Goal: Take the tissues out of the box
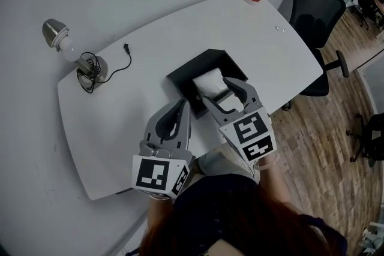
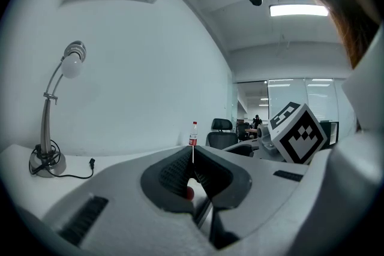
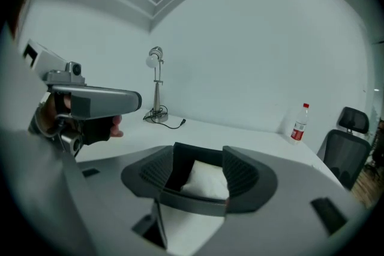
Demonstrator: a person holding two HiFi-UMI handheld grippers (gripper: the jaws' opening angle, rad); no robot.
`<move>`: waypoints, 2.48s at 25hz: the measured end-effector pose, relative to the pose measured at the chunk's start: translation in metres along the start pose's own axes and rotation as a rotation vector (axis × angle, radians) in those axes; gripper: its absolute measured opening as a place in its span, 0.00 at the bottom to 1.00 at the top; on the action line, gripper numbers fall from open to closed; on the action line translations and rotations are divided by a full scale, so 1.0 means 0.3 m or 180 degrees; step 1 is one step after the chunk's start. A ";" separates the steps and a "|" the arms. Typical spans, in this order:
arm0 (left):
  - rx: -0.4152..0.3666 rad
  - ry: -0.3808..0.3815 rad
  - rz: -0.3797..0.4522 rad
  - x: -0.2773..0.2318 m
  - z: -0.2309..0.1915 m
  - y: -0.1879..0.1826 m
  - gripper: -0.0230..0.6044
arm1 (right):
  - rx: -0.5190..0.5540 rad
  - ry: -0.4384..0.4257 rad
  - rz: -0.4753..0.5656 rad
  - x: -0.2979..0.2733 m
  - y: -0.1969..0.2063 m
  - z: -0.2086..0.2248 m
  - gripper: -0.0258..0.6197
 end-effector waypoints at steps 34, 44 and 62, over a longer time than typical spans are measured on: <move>0.0329 -0.0044 -0.0143 -0.164 -0.144 0.051 0.08 | 0.0192 -0.0521 -0.1544 -0.293 0.110 0.033 0.51; 0.0373 -0.0101 -0.0144 -0.162 -0.160 0.060 0.08 | 0.0204 -0.0543 -0.1947 -0.332 0.117 0.036 0.51; 0.0305 -0.0135 -0.0104 -0.124 -0.139 0.046 0.08 | 0.0406 -0.0370 -0.1956 -0.324 0.121 0.050 0.38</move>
Point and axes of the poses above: the fingertips, and each gripper's own axes: x backward along the fingers, z to its right, y out of its underside, the point moved 9 cm from there along x, backward along the fingers, and after that the axes turned 10 degrees about x, right-handed, at the moved point
